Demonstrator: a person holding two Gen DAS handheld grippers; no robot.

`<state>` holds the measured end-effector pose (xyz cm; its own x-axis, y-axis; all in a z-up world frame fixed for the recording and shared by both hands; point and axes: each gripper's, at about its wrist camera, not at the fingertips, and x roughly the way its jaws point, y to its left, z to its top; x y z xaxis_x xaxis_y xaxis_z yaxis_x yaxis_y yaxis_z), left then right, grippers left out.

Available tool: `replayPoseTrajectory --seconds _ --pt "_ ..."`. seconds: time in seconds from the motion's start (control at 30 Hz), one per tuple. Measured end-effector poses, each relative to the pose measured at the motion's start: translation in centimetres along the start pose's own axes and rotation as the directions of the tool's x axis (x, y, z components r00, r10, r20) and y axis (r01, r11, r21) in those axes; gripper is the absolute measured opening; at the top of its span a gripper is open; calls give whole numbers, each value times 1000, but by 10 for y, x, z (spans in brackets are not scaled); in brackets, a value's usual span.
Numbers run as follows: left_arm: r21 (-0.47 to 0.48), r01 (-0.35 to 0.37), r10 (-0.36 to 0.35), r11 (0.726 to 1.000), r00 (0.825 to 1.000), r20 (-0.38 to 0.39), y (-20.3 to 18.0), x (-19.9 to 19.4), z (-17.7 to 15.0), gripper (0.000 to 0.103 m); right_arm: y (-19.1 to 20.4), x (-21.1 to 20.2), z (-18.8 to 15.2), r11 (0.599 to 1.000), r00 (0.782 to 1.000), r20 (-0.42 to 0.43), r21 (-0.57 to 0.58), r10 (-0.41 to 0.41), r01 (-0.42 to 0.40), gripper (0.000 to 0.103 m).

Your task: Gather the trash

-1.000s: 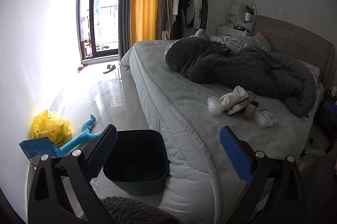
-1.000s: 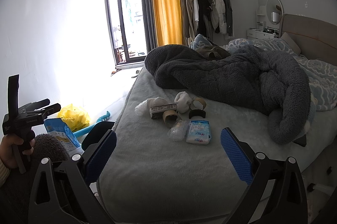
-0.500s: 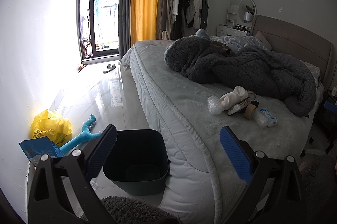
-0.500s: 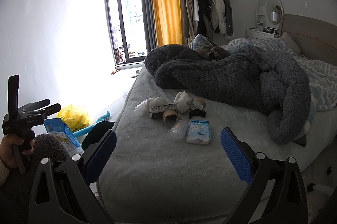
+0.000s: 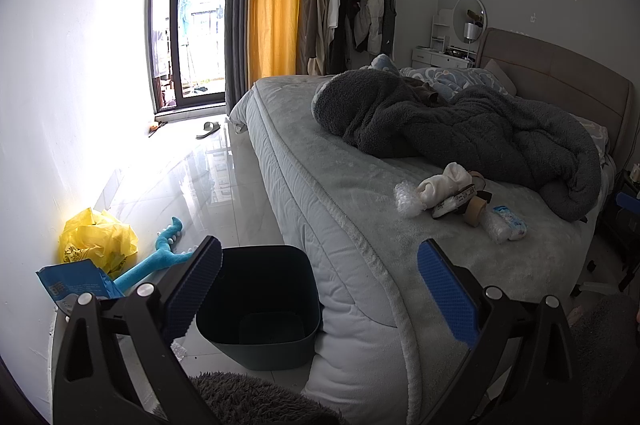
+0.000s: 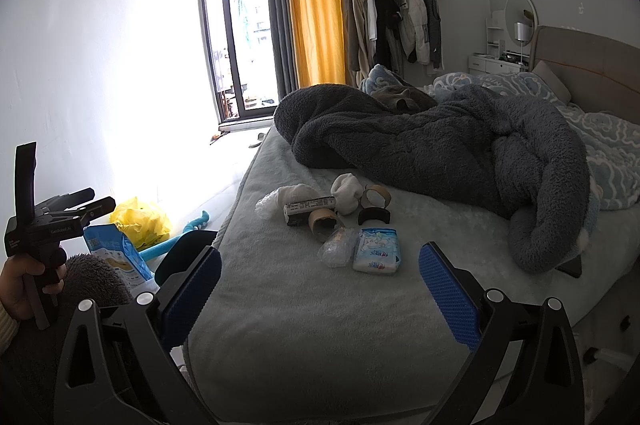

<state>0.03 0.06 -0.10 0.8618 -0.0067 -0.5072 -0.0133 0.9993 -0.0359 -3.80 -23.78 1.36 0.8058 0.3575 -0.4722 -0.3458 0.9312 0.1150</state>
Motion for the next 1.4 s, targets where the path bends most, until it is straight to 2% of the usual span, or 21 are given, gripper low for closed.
replayPoseTrajectory --seconds 0.47,0.57,0.73,0.83,1.0,1.13,1.27,1.4 --pt "-12 -1 1 1000 1000 -7 3 -2 -2 100 -1 0 1 1000 1000 0 2 -2 2 100" --pt "1 -2 2 1000 1000 9 6 -1 -2 100 -3 -5 3 1000 1000 13 7 -27 27 100" --pt "36 59 -59 998 998 2 -2 -4 -2 100 -10 -11 7 998 998 -1 -2 -60 60 100" --pt "68 85 -84 994 996 -6 -10 -1 2 100 -11 -5 8 999 999 -7 4 -51 51 100" --pt "83 144 -143 986 990 -8 -18 12 15 99 -25 23 12 998 998 -46 57 -37 39 100" --pt "61 216 -213 975 976 -47 -23 36 20 98 -36 53 8 996 993 -117 85 -26 36 91" --pt "65 258 -252 964 964 -80 -33 59 18 98 -47 82 1 995 983 -182 98 -17 35 79" --pt "58 292 -284 955 952 -117 -43 79 17 91 -58 105 -4 994 971 -238 109 0 27 73"
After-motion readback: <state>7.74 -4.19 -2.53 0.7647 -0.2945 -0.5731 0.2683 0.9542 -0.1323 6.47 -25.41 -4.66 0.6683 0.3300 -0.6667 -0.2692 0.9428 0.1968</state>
